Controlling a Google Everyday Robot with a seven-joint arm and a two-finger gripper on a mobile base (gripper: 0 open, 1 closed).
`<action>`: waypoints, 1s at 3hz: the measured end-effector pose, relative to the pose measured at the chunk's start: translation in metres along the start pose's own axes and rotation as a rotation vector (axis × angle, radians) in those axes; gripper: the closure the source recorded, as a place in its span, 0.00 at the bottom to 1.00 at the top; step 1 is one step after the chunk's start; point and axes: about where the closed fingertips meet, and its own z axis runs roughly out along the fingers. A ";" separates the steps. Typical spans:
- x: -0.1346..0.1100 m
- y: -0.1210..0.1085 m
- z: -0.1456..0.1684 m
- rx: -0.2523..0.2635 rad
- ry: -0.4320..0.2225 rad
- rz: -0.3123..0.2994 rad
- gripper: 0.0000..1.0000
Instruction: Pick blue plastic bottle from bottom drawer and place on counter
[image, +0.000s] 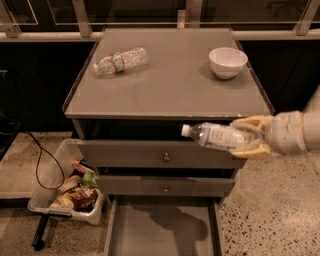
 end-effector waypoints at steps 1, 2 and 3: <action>-0.046 -0.021 -0.012 -0.012 -0.009 -0.063 1.00; -0.046 -0.021 -0.012 -0.011 -0.011 -0.063 1.00; -0.069 -0.051 -0.011 0.033 -0.041 -0.078 1.00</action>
Offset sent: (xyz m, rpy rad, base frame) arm 0.0047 0.0143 0.0331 -0.0149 -0.0236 0.0340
